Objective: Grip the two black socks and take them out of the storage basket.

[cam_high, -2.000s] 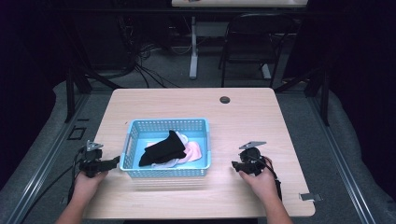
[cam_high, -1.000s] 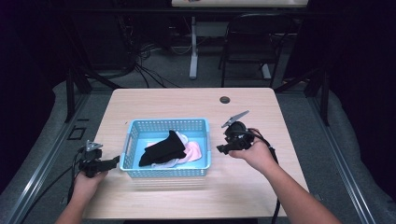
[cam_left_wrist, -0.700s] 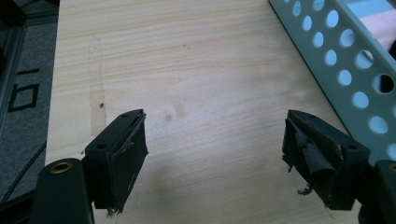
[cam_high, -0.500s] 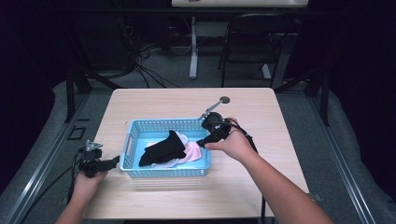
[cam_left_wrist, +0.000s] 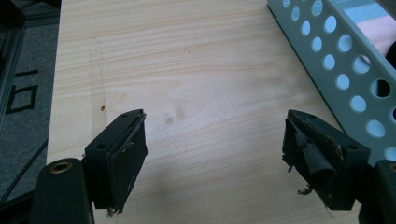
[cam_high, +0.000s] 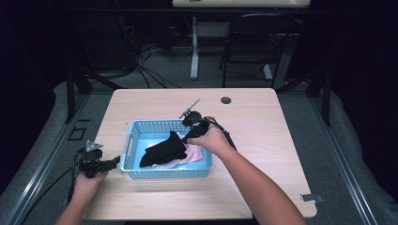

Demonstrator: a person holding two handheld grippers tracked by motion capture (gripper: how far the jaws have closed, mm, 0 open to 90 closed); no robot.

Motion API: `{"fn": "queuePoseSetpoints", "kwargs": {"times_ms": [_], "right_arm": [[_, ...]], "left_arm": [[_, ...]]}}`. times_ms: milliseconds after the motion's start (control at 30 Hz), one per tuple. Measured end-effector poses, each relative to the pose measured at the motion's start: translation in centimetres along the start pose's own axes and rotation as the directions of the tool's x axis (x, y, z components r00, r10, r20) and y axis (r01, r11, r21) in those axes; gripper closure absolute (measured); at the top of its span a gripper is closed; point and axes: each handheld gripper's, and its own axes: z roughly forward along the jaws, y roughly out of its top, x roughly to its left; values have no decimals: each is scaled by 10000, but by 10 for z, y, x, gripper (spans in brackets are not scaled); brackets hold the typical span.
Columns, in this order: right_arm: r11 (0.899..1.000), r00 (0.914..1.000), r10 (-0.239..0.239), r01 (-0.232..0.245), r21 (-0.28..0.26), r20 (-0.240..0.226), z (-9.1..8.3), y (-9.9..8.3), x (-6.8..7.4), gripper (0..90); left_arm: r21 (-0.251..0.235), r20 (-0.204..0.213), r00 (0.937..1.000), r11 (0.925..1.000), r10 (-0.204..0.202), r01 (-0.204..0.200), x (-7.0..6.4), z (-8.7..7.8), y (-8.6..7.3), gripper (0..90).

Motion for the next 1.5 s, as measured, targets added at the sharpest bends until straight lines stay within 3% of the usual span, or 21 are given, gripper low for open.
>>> {"fn": "queuePoseSetpoints", "kwargs": {"times_ms": [400, 433, 733, 900, 933, 1167, 1500], "right_arm": [[9991, 9991, 426, -426, 43, -3, 27, 11, -2, 552], [9978, 9977, 664, -664, -24, -117, 31, 11, -2, 551], [9953, 9959, 872, -860, 451, -240, 48, 13, -2, 540], [9918, 9928, 1071, -1030, 753, -528, 54, 13, -3, 610], [9921, 9934, 950, -893, 877, -640, 53, 13, -3, 677], [9960, 9952, 644, -594, 674, -737, 46, 14, 4, 843], [9997, 9967, 155, -138, 220, -799, 16, 24, 17, 869]], "left_arm": [[24, 17, 10000, 10000, 21, -21, 0, 1, 0, 218], [19, 22, 10000, 10000, 23, -23, 0, 1, 0, 217], [29, 28, 10000, 10000, 58, -58, 0, 1, 0, 217], [19, 32, 10000, 10000, 45, -45, 0, 1, 0, 217], [6, 29, 10000, 10000, 45, -45, 0, 1, 0, 217], [1, 32, 10000, 10000, 52, -52, 0, 0, 1, 217], [22, 23, 10000, 10000, 65, -65, -1, 1, 1, 218]]}}
